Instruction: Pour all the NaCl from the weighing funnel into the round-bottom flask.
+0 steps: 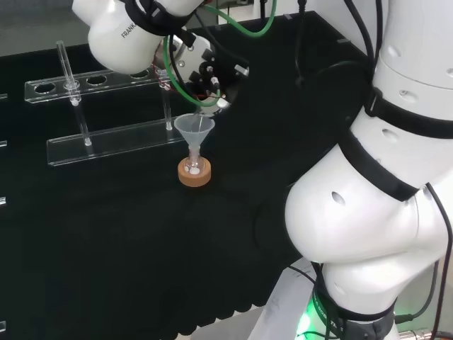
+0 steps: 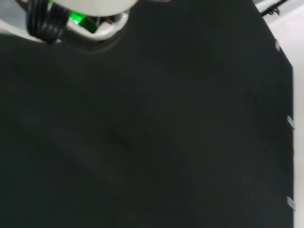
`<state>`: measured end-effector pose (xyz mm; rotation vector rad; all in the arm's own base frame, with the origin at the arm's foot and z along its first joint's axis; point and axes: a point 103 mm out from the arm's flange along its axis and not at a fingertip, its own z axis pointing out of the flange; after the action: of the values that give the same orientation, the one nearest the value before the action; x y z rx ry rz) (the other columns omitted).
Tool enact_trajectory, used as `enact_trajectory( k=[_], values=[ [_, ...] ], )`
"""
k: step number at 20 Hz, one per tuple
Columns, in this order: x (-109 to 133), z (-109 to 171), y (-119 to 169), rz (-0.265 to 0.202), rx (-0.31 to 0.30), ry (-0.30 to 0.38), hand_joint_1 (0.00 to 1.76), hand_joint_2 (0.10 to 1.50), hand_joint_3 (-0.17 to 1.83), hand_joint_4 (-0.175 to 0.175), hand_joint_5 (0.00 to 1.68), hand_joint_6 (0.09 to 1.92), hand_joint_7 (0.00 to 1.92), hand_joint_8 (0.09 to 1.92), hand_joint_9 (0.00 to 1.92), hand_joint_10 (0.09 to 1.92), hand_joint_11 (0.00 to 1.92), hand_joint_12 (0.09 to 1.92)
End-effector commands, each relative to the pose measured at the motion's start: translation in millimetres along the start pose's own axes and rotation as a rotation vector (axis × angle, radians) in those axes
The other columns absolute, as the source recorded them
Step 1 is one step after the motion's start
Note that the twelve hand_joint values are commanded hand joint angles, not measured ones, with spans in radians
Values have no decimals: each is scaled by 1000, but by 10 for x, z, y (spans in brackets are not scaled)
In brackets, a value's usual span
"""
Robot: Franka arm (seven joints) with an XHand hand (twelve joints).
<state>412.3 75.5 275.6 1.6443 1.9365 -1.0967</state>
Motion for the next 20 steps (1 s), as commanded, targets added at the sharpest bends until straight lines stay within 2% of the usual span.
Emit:
enact_trajectory(
  k=[1,11,14,15,17,20],
  values=[
    [-394,118,-50,61,-47,304,1083,693,707,175,1133,941,503,663,828,422,649,1158],
    [-537,151,-90,95,-75,341,1083,694,706,175,1133,941,503,664,827,423,649,1157],
    [-604,166,-101,105,-90,403,1083,694,706,175,1133,941,503,664,827,423,649,1158],
    [-622,164,-105,128,-81,419,1083,694,706,175,1133,941,503,664,827,423,649,1158],
    [-664,177,-113,140,-96,486,1083,694,705,175,1133,941,504,664,827,423,649,1158],
    [-712,225,-118,134,-129,599,1083,694,705,175,1133,941,504,664,827,424,649,1158]
  ],
)
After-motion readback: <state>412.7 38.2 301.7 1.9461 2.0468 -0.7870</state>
